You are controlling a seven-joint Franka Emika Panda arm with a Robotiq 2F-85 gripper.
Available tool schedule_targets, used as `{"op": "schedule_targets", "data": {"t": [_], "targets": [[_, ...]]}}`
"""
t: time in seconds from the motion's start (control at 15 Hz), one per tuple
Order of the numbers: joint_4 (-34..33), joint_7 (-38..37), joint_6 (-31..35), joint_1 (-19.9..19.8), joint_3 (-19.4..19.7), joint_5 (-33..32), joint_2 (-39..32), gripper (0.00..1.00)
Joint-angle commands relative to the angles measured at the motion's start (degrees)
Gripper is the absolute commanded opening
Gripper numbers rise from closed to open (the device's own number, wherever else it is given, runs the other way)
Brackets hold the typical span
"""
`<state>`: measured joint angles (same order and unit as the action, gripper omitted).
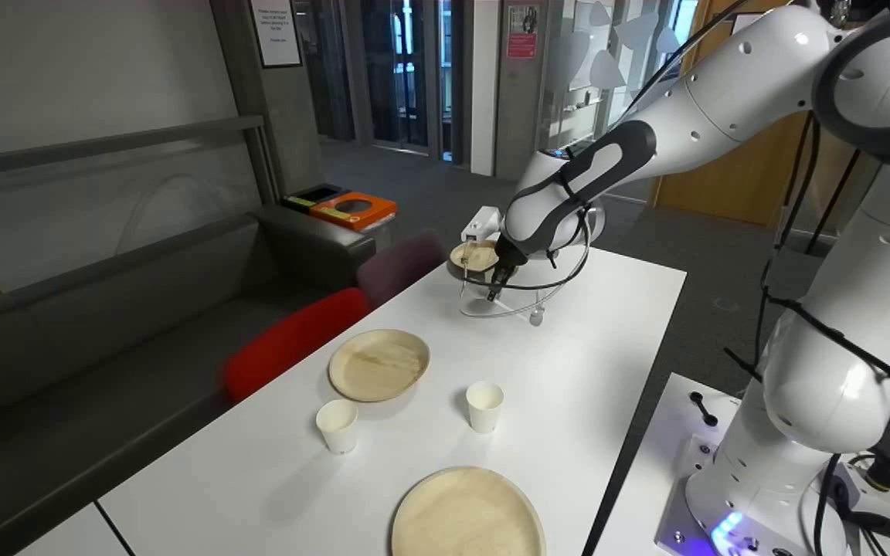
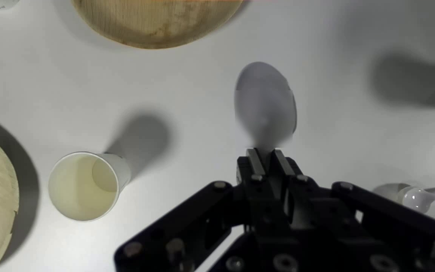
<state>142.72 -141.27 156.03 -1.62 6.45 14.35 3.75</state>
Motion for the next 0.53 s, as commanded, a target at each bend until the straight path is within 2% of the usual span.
{"op": "schedule_targets", "data": {"t": [0.0, 0.2, 0.27, 0.47], "targets": [[-0.1, 0.4, 0.0, -1.2, -1.2, 0.3, -0.2, 0.11], [-0.2, 0.4, 0.0, -1.4, -1.1, 0.3, -0.5, 0.11], [-0.3, 1.9, -1.2, -1.1, -1.1, 1.4, -0.8, 0.03], [4.5, 3.1, -0.2, 0.5, -3.4, 0.4, -0.2, 0.03]]}}
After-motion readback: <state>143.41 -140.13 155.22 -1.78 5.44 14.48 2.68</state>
